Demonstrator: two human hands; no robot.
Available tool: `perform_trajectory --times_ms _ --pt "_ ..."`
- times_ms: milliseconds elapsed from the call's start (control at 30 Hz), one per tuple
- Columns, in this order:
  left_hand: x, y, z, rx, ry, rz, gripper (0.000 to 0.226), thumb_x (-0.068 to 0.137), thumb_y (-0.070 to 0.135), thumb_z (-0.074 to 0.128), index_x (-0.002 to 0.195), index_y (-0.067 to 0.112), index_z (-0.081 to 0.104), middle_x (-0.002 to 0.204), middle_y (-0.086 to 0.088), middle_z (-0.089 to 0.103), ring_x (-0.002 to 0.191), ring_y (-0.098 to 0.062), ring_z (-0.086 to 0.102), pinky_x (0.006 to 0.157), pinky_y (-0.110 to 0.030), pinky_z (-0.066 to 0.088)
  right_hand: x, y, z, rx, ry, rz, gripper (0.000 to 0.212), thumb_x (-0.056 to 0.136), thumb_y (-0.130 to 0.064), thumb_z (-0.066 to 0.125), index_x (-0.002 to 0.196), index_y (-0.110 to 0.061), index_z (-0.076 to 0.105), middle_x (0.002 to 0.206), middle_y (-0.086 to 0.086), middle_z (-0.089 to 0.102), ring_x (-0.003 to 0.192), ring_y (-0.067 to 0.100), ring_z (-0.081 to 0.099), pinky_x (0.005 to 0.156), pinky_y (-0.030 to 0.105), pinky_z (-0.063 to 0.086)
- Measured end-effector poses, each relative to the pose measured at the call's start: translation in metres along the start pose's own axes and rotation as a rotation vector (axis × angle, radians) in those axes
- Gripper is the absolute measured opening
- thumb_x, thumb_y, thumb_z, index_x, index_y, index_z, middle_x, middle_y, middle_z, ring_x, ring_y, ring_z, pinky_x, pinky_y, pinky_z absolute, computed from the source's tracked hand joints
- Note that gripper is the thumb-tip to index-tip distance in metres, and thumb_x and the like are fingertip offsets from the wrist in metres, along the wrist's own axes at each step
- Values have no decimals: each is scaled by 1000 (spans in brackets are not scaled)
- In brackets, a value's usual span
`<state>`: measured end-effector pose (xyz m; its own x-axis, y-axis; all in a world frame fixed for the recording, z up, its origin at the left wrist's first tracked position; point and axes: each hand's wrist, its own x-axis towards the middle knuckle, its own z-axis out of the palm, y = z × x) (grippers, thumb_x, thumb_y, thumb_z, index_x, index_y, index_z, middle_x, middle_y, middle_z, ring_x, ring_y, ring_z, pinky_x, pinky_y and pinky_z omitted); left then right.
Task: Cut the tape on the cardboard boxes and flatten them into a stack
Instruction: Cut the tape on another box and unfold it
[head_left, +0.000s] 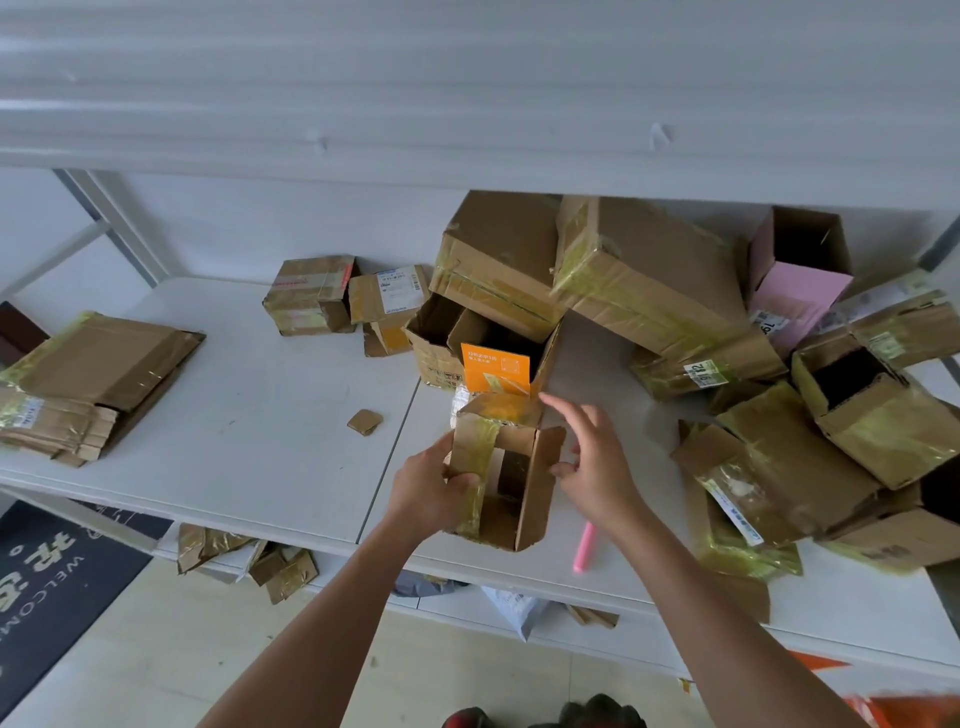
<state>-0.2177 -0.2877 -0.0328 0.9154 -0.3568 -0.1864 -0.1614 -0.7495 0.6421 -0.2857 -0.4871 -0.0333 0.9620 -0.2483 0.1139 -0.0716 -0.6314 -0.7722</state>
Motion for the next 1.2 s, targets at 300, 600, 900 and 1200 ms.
perform_trajectory --times_ms 300,600,900,1200 --pt "-8 10 8 -30 -3 -55 79 86 43 68 147 27 20 114 4 58 104 -24 61 85 -36 49 -4 -15 25 87 86 -103 51 90 -17 71 138 -18 54 121 -3 38 108 4 47 88 4 43" --pt "-16 26 25 7 215 -54 57 84 30 68 129 24 34 110 -1 57 84 -24 58 69 -36 50 -4 -13 21 -12 138 -41 55 78 -8 81 127 -11 58 123 9 44 110 16 52 87 1 35" --pt "-19 1 -3 -237 3 -2 10 92 9 57 92 16 63 85 -3 66 83 -22 63 64 -18 47 -5 -10 17 -186 174 -25 56 78 -16 83 126 -11 53 127 9 48 117 21 55 94 20 45" --pt "-19 -5 -10 -309 35 -75 11 95 9 53 99 13 62 87 -1 65 82 -14 60 62 -18 44 3 -21 -3 -259 -28 -100 55 89 -40 69 134 -11 56 126 2 53 106 12 57 84 14 42"
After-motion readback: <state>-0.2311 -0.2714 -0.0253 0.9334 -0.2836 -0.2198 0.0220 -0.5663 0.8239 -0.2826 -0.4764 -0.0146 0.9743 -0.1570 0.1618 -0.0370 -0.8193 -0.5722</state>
